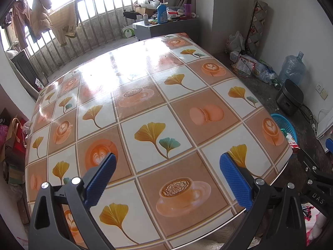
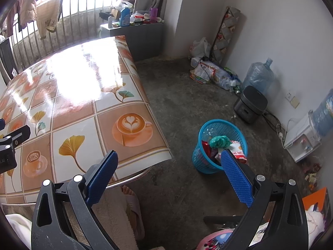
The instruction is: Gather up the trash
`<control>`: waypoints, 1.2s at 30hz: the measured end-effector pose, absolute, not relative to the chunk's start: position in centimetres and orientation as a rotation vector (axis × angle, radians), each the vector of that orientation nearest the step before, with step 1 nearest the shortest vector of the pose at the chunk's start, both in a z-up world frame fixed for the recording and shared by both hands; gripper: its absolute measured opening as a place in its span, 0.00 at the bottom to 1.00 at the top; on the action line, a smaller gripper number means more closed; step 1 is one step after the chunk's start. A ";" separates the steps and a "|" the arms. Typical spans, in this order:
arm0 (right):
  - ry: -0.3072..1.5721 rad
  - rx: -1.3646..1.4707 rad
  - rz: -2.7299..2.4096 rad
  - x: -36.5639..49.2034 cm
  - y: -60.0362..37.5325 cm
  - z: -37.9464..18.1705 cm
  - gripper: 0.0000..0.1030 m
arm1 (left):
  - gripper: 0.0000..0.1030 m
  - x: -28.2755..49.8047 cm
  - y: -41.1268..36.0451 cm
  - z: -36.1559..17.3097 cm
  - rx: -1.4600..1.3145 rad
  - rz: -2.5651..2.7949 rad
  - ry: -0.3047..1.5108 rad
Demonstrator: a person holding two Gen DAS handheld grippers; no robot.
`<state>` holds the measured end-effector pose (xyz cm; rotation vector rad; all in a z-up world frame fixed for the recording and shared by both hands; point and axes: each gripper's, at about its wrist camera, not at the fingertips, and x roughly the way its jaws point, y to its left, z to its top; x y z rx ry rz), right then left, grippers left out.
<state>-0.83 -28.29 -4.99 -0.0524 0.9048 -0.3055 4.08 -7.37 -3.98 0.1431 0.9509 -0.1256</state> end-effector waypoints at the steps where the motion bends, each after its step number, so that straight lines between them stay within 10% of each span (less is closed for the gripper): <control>1: 0.905 -0.051 -0.305 -0.8 -28.3 -5.0 0.92 | 0.95 4.1 -7.4 -4.0 0.144 -0.125 0.950; 36: 0.902 -0.050 -0.307 -0.9 -28.3 -5.0 0.92 | 0.95 4.4 -7.1 -4.0 0.143 -0.131 0.958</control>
